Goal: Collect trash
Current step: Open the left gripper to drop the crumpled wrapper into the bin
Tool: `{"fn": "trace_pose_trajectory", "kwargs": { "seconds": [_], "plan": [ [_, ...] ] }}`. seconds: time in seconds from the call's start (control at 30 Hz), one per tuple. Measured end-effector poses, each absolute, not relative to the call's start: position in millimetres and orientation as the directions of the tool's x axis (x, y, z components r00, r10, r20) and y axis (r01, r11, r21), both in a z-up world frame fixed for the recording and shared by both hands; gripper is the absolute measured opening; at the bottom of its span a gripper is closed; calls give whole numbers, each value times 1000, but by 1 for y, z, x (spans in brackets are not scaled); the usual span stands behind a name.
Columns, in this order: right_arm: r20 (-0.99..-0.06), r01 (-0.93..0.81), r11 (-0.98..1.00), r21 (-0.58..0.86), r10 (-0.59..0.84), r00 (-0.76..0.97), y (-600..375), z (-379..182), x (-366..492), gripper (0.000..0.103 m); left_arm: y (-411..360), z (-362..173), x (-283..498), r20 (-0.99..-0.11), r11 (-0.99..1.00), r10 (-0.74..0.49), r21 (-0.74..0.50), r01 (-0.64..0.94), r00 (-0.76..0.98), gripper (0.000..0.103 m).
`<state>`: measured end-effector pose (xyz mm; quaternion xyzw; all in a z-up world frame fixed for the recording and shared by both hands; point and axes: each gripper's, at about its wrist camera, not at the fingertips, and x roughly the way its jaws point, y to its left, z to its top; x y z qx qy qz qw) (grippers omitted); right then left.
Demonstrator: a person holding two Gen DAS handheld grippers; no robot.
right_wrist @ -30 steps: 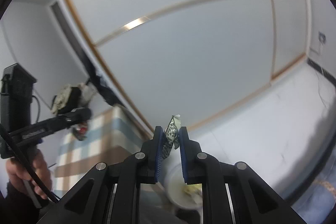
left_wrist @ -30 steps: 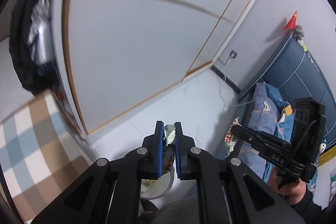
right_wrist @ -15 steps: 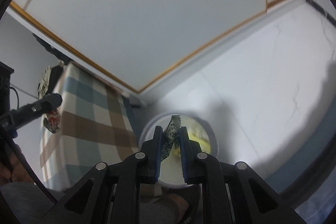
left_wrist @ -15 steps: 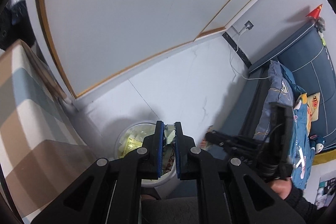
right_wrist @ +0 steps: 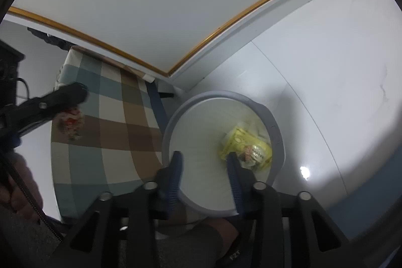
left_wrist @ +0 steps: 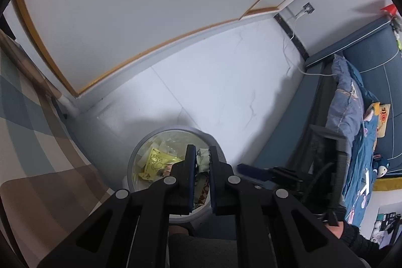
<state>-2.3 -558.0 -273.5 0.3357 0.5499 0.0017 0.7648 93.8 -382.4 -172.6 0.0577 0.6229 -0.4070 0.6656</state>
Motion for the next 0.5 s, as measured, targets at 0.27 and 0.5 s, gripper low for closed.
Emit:
{"fn": "trace_pose_trajectory", "kwargs": {
  "seconds": [0.27,0.5],
  "plan": [
    [-845,447,740,503,313,433,-580,-268,-16,73,-396,-192,90,-904,677,-403,-401,617,-146,5],
    [-857,485,731,480,272,438,-593,-265,-24,80,-400,-201,90,-908,690,-378,-406,599,-181,6]
  ]
}}
